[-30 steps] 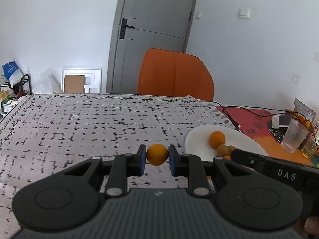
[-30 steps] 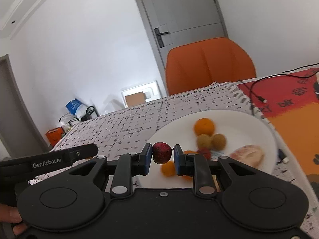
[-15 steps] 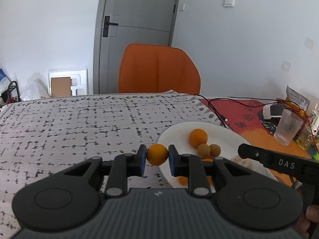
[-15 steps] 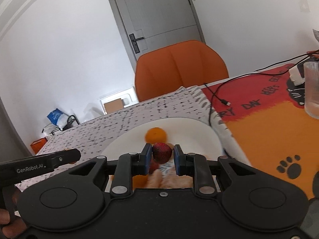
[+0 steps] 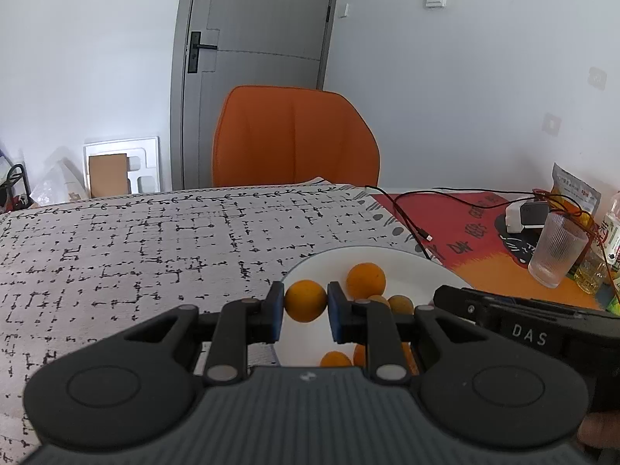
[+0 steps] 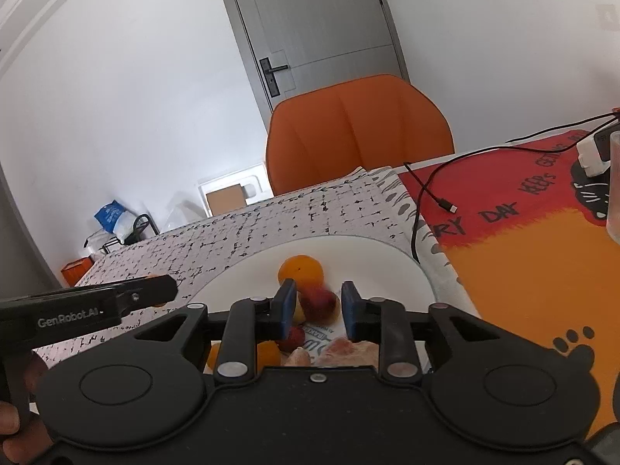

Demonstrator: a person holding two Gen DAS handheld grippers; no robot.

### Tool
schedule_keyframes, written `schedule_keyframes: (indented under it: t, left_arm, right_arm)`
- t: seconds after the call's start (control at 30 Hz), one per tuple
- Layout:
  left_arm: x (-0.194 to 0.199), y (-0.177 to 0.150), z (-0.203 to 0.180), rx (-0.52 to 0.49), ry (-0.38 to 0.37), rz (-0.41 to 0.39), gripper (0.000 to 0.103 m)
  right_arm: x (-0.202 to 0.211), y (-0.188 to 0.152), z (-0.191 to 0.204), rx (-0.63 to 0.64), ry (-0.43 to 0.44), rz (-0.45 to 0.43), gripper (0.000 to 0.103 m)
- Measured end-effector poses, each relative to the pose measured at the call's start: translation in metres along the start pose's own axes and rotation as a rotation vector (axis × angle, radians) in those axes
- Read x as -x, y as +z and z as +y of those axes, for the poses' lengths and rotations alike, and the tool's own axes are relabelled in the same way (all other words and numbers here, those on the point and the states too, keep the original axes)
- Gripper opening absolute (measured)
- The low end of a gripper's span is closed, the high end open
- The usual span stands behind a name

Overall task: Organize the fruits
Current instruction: 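Lower both fruits into the white bowl and open both tools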

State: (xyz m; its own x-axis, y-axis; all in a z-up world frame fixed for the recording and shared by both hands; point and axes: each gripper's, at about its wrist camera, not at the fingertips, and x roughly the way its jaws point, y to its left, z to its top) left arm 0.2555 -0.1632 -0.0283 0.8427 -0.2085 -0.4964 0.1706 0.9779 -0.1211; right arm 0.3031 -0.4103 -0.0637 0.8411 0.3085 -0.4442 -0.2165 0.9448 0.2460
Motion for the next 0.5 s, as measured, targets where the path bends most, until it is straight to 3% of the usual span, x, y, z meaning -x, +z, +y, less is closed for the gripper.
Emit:
schedule_keyframes:
  t: [0.33,0.5]
  left_arm:
    - [-0.01,0.005,-0.006,-0.014,-0.042,0.006,0.023]
    - [-0.004,0.007,-0.009,-0.028,-0.025,-0.01,0.032]
  right_arm:
    - [0.025,-0.006,-0.016,-0.06,-0.023,-0.02,0.027]
    - [0.032,-0.011,-0.018,-0.07,-0.031,-0.019,0.028]
